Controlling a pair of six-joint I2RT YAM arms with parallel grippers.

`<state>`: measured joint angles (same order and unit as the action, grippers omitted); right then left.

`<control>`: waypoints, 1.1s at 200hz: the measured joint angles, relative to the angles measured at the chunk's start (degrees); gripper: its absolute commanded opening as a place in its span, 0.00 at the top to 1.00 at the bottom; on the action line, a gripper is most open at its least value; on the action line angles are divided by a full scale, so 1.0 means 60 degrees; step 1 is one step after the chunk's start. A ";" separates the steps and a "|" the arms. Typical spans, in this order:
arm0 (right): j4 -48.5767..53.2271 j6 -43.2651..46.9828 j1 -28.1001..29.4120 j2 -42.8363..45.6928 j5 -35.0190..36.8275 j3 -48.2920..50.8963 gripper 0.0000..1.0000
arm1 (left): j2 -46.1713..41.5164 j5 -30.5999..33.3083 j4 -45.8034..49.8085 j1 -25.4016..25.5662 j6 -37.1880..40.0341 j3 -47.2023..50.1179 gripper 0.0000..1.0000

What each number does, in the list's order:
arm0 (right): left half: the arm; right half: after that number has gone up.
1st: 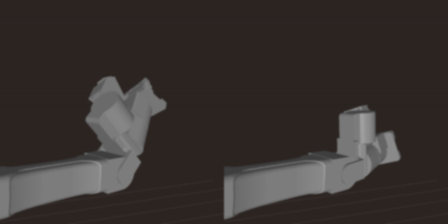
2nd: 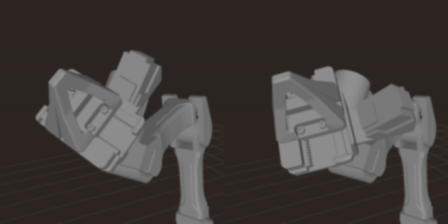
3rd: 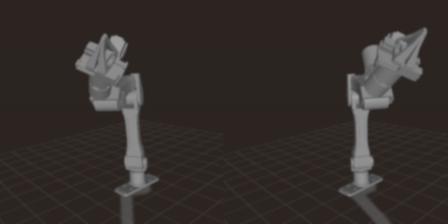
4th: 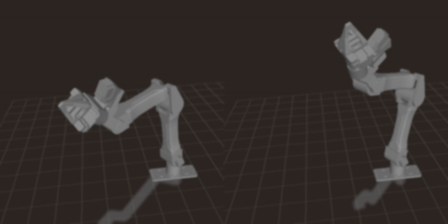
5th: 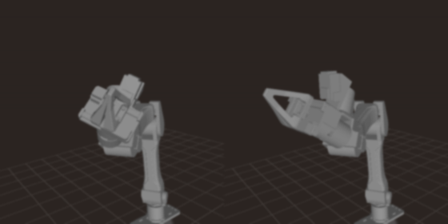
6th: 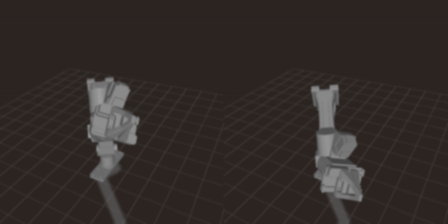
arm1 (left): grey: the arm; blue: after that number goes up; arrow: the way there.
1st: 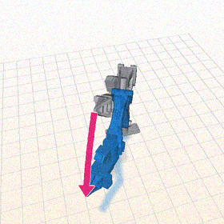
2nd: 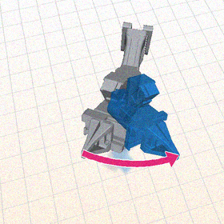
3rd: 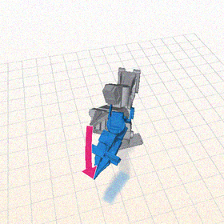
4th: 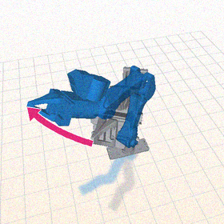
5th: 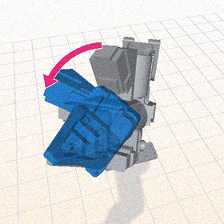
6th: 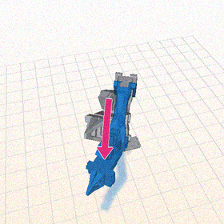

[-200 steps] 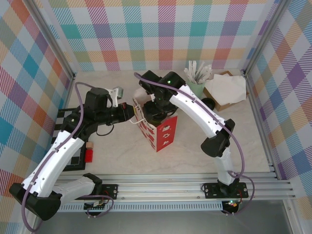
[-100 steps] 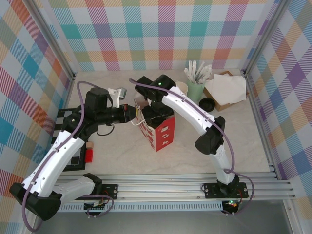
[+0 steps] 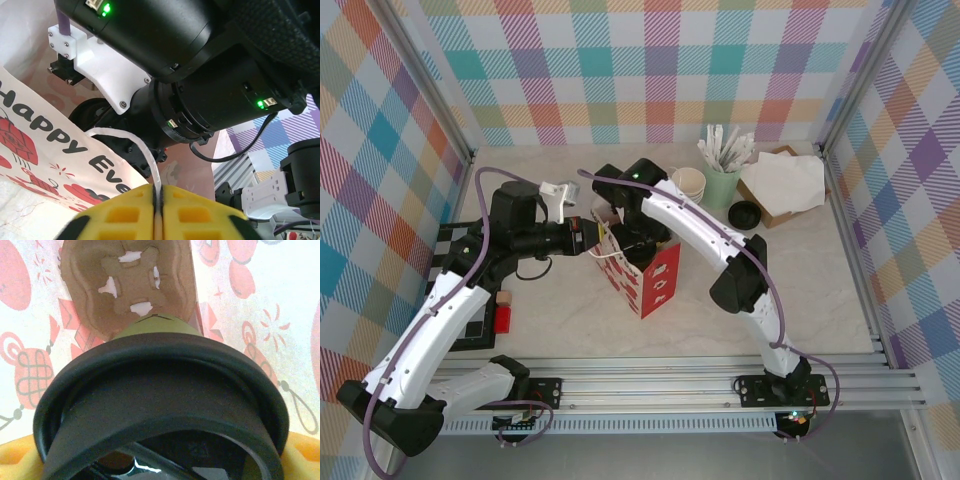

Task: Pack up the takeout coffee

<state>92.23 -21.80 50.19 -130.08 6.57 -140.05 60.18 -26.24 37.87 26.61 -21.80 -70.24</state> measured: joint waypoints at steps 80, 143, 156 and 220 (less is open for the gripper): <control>-0.0262 0.0372 -0.0055 0.0787 -0.0080 0.0882 0.39 | 0.0732 0.3187 0.1377 -0.1588 0.0586 -0.1796 0.24; -0.0747 0.0426 -0.0055 0.1246 -0.0208 0.1504 0.39 | 0.4142 0.1654 0.1035 -0.1614 0.2841 -0.3271 0.31; -0.0809 0.0426 -0.0055 0.1279 -0.0211 0.1610 0.39 | 0.4703 0.1202 0.1209 -0.1614 0.3370 -0.3796 0.32; -0.1045 0.0419 -0.0091 0.1297 -0.0335 0.1865 0.38 | 0.6109 -0.0102 0.1792 -0.1639 0.4907 -0.5082 0.43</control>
<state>85.95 -19.29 49.65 -122.30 4.56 -128.86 96.84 -26.85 48.62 16.78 7.64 -100.73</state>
